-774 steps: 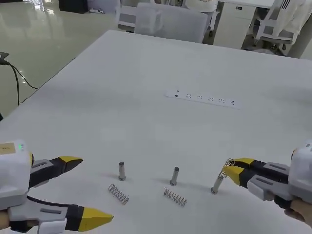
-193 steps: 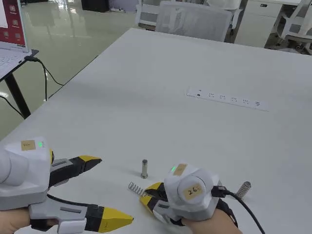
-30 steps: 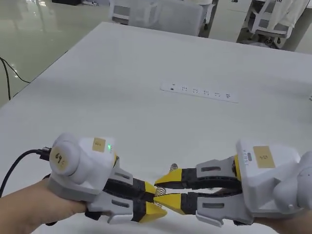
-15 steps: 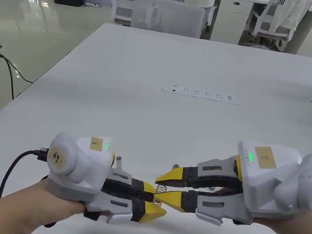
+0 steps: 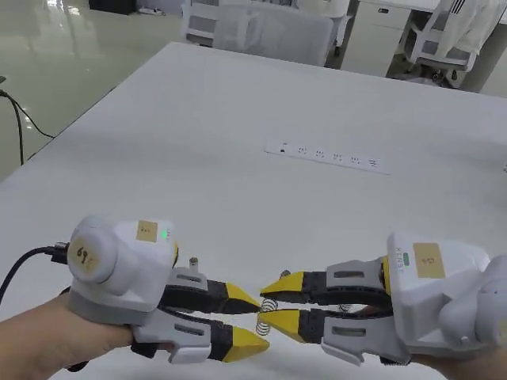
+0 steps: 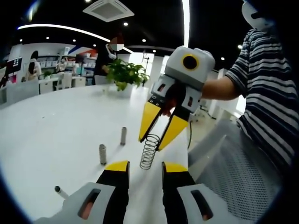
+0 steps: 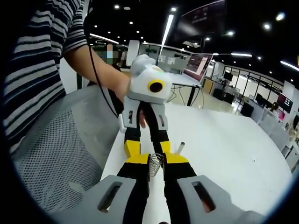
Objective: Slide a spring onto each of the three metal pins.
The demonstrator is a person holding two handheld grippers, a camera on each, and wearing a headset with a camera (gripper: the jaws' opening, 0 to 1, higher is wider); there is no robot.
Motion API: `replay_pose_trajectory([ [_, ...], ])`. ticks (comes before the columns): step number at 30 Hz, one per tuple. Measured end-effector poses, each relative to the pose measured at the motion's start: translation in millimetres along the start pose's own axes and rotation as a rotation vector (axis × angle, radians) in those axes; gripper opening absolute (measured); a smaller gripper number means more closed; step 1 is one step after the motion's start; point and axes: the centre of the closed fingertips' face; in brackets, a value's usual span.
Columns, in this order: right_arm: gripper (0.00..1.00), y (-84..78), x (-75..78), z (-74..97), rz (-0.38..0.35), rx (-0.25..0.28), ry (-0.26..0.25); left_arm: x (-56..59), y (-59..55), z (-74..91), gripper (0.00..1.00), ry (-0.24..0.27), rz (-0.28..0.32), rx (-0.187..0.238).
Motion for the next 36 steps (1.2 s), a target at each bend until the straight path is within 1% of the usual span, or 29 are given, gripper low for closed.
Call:
replay_pose_trajectory([
  [3,0.07,-1.7,0.9,-0.5,0.004,-0.007,-0.003,-4.6,0.2,5.9,0.25,0.023,0.012,0.010],
  [6,0.07,-3.4,2.6,-1.3,0.000,-0.009,-0.007,-9.4,1.5,13.5,0.28,0.048,0.025,0.031],
  [8,0.07,-6.1,3.6,-1.8,0.005,-0.021,-0.010,-11.6,1.6,17.0,0.29,0.060,0.028,0.035],
  [12,0.08,-6.7,5.3,-2.0,0.003,-0.021,-0.018,-15.6,1.1,25.4,0.33,0.087,0.037,0.042],
  [16,0.08,-10.6,7.6,-2.4,0.002,-0.033,-0.027,-19.1,-1.4,34.1,0.37,0.119,0.050,0.049],
  [19,0.08,-11.5,8.1,-2.6,0.002,-0.036,-0.031,-21.0,-4.5,40.8,0.43,0.138,0.056,0.048],
  [23,0.08,-13.5,9.0,-3.3,0.003,-0.042,-0.037,-25.4,-10.5,50.3,0.50,0.164,0.076,0.045],
  [25,0.08,-14.7,9.9,-3.1,0.002,-0.044,-0.041,-29.3,-14.2,56.3,0.52,0.185,0.085,0.044],
  [28,0.08,-16.5,11.0,-2.7,-0.001,-0.047,-0.048,-33.2,-15.6,62.0,0.58,0.211,0.096,0.052],
  [30,0.08,-17.2,11.7,-2.2,-0.004,-0.047,-0.051,-37.7,-16.6,66.9,0.66,0.240,0.101,0.063],
  [36,0.08,-22.3,14.2,-3.6,-0.013,-0.056,-0.062,-44.5,-25.1,79.3,0.82,0.287,0.114,0.055],
])
Point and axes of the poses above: the centre of the closed fingertips' face, and the gripper's own axes: z roughly backward along the fingers, x roughly to its right, y roughly out of its top, and after that the axes turned 1 degree about z, right-handed
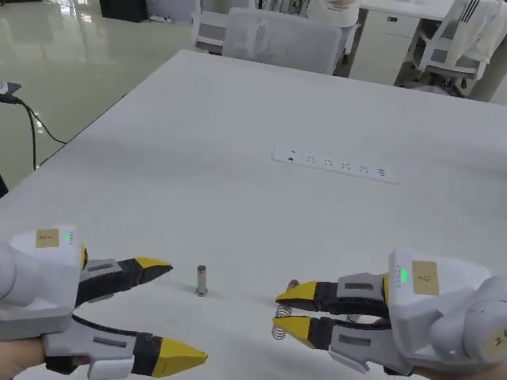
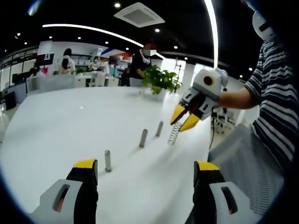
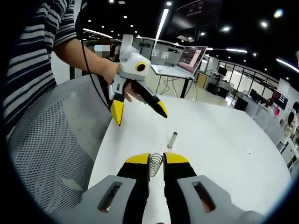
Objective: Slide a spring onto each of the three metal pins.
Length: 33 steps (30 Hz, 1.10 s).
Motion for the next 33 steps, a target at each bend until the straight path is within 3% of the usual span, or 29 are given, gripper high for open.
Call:
replay_pose_trajectory([
  [6,0.08,-1.8,-1.7,-6.8,-0.004,-0.001,0.002,-7.9,-5.3,9.7,0.98,0.030,0.014,-0.014],
  [18,0.08,-1.5,0.1,-23.3,0.006,-0.010,0.006,-15.5,-5.8,23.6,0.98,0.064,0.026,-0.006],
  [24,0.08,6.8,9.3,-35.3,0.005,0.005,-0.008,-18.8,-8.5,29.6,0.98,0.077,0.031,-0.009],
  [33,0.08,28.5,38.3,-57.2,-0.011,0.047,-0.070,-20.3,-7.4,31.7,0.98,0.082,0.029,-0.009],
])
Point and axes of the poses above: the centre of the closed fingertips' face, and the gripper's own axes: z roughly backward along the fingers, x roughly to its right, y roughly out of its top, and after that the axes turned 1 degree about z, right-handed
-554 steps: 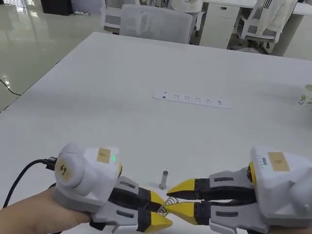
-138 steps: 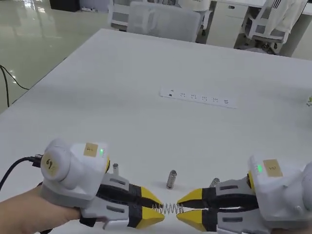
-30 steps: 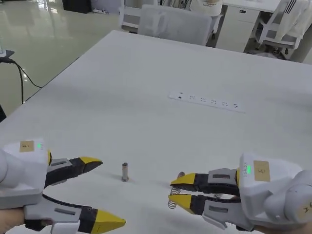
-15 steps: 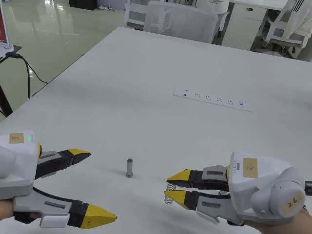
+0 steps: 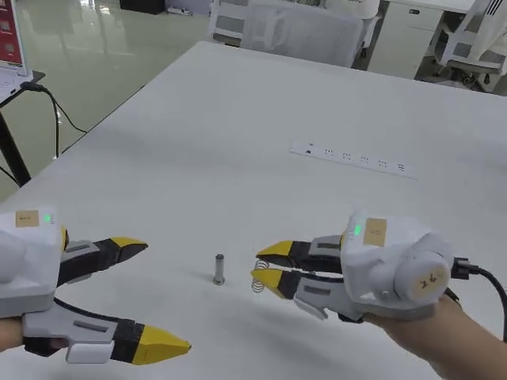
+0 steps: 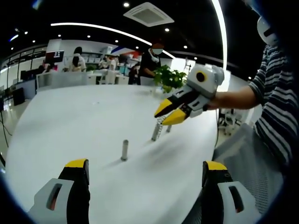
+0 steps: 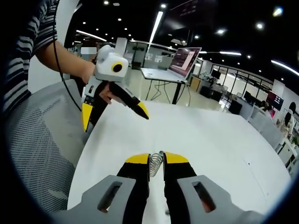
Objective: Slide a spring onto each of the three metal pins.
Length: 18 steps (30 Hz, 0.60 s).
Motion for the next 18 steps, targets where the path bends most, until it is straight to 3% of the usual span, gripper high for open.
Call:
replay_pose_trajectory([
  [7,0.08,13.7,12.3,-22.4,-0.013,0.024,-0.008,-1.4,-0.8,2.2,0.98,0.006,0.006,0.000],
  [18,0.08,18.0,21.5,-44.1,-0.052,0.041,-0.020,-3.8,-1.9,6.0,0.98,0.017,0.013,0.002],
])
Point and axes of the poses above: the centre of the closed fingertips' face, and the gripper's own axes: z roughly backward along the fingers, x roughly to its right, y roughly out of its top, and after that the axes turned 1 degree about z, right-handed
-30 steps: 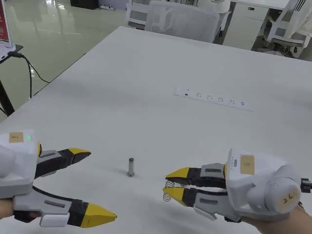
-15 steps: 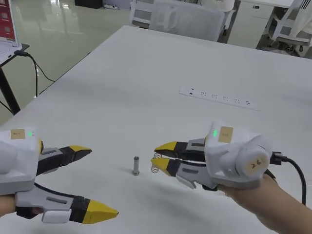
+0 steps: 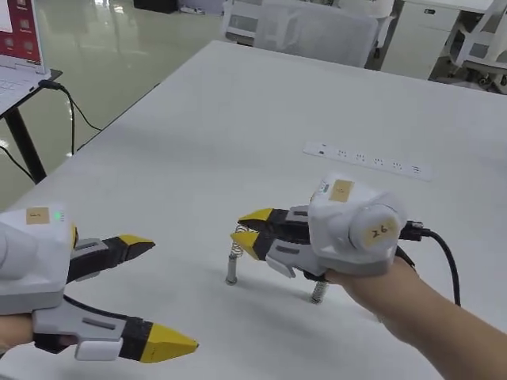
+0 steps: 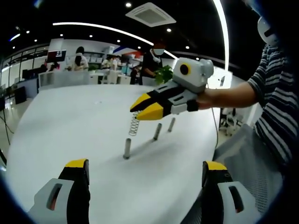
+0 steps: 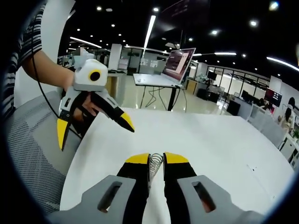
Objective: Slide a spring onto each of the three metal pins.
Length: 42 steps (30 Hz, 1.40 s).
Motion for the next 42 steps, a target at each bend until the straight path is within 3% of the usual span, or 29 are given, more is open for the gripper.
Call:
replay_pose_trajectory([
  [7,0.08,-6.3,1.7,-6.5,-0.011,-0.016,0.001,-2.1,5.2,2.1,0.97,0.009,-0.007,0.014],
  [22,0.08,-24.7,-4.8,-19.0,0.006,-0.071,0.032,-3.8,3.0,5.1,0.96,0.015,0.001,0.006],
  [31,0.08,-47.3,-11.0,-29.3,0.018,-0.133,0.036,-2.9,3.2,3.5,0.96,0.016,0.004,0.007],
  [42,0.08,-62.7,-17.3,-34.4,0.011,-0.166,0.042,-1.2,2.6,2.2,0.95,0.008,0.002,0.001],
])
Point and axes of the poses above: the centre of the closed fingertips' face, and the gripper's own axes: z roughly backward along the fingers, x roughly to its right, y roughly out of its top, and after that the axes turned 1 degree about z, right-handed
